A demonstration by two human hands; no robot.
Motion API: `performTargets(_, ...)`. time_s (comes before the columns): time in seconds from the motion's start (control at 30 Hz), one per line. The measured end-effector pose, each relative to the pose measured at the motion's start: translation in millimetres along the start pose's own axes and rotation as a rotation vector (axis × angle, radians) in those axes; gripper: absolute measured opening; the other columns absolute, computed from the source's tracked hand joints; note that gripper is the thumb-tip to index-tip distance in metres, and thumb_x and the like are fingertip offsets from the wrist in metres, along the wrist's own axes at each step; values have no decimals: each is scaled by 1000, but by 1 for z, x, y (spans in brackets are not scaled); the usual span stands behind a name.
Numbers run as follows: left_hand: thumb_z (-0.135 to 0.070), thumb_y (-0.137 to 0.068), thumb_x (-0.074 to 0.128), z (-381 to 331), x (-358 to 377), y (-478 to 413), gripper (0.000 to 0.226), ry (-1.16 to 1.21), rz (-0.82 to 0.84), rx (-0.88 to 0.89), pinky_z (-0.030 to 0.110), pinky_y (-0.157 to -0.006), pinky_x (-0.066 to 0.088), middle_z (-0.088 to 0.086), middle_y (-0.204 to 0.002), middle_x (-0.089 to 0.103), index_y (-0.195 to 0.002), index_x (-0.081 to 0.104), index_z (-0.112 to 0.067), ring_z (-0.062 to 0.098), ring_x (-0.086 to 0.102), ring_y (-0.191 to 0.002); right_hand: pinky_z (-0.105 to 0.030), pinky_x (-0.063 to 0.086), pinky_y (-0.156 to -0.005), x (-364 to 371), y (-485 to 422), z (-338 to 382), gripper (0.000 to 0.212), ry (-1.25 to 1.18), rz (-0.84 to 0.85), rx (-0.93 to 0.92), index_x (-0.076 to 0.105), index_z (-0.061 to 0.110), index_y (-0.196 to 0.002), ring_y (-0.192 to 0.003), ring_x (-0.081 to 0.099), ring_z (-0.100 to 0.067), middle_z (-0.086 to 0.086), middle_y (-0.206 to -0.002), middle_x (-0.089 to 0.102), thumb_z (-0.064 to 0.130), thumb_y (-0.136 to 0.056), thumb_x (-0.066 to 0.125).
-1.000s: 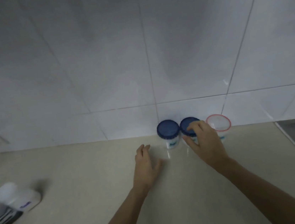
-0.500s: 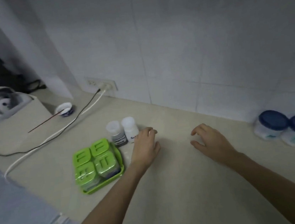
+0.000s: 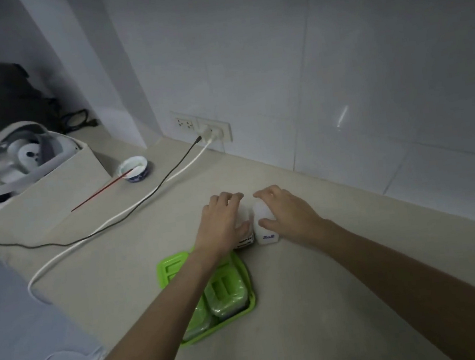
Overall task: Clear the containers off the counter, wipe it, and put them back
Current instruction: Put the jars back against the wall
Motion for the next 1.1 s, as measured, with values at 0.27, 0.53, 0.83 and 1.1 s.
performTargets(0.27,-38,-83,67,-15,1,-11,53,9,160,56,39,-88,44,14,-115,57,-128,52,-13,36,56,-105,-39,44,-92,-18,36,-29,52,-176,-26,-11,48,16,-130,-110,55,-29,-9,-125,52,29,-83,64)
performTargets(0.53,-42,-81,69,-168,7,-36,55,110,269,403,29,-90,41,5,-121,59,-127,54,-17,25,57,-110,-32,41,-95,-95,161,-158,49,-179,-197,236,51,22,-126,-111,55,-21,-1,-125,56,35,-82,66)
performTargets(0.83,-40,-83,67,-346,58,-66,52,171,200,531,35,-90,46,8,-123,63,-127,55,-15,30,60,-107,-40,44,-83,-129,248,-294,50,89,-286,488,47,16,-125,-102,58,-30,-8,-114,61,38,-83,63)
performTargets(1.1,-18,-87,62,-425,111,-89,45,24,221,484,38,-90,42,8,-131,54,-130,49,-14,35,55,-101,-38,36,-90,-125,251,-348,43,248,-274,490,44,13,-126,-111,52,-30,-10,-126,54,31,-89,56)
Point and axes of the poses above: each hand's wrist, its own y-axis away from the middle knuckle, its own x-axis out of the palm, z = x × y, the point moved 3 cm from there along -y, towards the middle knuckle
